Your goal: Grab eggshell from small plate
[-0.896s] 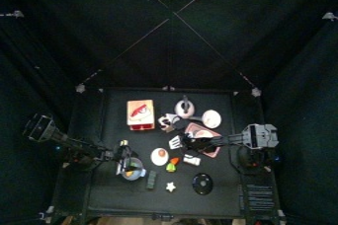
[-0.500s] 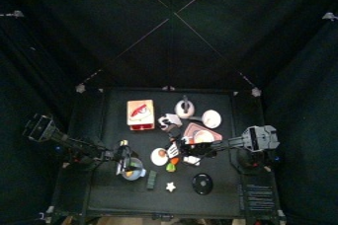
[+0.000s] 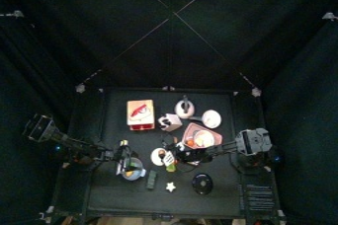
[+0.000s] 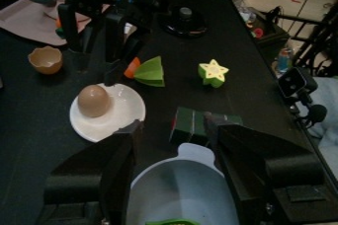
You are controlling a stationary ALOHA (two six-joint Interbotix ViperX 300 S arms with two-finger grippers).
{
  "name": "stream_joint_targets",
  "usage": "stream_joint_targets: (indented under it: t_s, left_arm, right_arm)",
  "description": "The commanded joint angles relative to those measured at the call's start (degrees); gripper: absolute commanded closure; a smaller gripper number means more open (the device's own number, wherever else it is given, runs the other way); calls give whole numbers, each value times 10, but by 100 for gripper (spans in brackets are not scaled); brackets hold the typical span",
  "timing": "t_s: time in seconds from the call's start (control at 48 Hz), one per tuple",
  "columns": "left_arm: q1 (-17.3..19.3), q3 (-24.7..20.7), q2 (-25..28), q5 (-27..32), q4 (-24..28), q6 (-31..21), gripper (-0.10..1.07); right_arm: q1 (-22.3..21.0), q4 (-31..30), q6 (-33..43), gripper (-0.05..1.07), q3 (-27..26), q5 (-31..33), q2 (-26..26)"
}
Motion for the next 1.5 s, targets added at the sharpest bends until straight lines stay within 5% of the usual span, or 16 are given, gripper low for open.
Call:
stream_joint_targets:
  t_s: [0.0,1.0,1.479]
  left_arm:
    - [1,-6,0,-4,0,0,9]
    - [4,-3,0,-4,0,0,9]
    - [4,-3,0,-4,0,0,9]
  right_arm:
    - [-3,-2,-1,13,-12,1,-4]
    - [-5,-12,-2,24,-34,6,41]
    - [7,-14,-3,17,-50,49,40]
